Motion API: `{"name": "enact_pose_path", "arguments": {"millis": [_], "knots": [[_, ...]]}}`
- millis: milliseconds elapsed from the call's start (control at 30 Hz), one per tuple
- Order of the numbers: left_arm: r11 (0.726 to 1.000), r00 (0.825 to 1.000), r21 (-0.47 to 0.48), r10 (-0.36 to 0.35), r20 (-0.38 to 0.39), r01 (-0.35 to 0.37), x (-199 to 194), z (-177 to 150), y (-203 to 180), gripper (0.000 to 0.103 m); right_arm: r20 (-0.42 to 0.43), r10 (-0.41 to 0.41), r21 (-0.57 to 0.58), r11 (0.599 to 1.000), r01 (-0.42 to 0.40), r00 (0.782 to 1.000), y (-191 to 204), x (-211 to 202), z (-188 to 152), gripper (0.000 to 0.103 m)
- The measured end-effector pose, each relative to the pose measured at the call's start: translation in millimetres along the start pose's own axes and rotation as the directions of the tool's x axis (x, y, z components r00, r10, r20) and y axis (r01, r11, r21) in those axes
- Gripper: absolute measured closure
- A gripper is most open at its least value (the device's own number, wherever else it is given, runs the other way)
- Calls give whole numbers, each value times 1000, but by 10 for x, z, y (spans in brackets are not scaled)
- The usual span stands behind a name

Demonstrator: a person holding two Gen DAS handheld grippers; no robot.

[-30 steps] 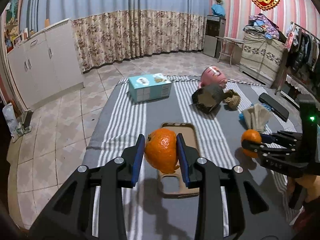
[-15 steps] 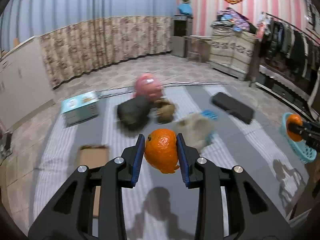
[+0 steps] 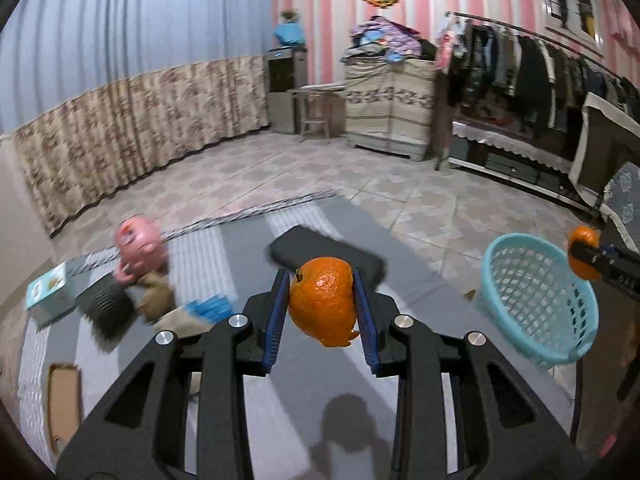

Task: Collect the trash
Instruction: 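Carry both oranges over the blue basket with both tools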

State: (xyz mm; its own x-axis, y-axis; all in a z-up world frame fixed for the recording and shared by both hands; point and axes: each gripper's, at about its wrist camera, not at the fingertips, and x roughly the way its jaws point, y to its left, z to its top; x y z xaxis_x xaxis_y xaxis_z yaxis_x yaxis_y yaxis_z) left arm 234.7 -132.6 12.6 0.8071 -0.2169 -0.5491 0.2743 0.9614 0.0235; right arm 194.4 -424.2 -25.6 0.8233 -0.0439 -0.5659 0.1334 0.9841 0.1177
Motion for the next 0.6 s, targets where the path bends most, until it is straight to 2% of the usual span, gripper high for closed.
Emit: {"name": "enact_pose_path", "arguments": {"millis": [300,467,600], "knots": [[989,990,45,-142,-3,142,359,146,-942,72,-19,-41,82,996,43,999,-561,38,-64,67],[970,975,95,-222,-21,223,542,97,-1443,72,-21,-57,121,991,59,998,-748,59,-77,67],[952,958,109,-279,-73,285,747,51,-1769,72,-37,-55,149,987,60,998,-827,116,-105,67]]}}
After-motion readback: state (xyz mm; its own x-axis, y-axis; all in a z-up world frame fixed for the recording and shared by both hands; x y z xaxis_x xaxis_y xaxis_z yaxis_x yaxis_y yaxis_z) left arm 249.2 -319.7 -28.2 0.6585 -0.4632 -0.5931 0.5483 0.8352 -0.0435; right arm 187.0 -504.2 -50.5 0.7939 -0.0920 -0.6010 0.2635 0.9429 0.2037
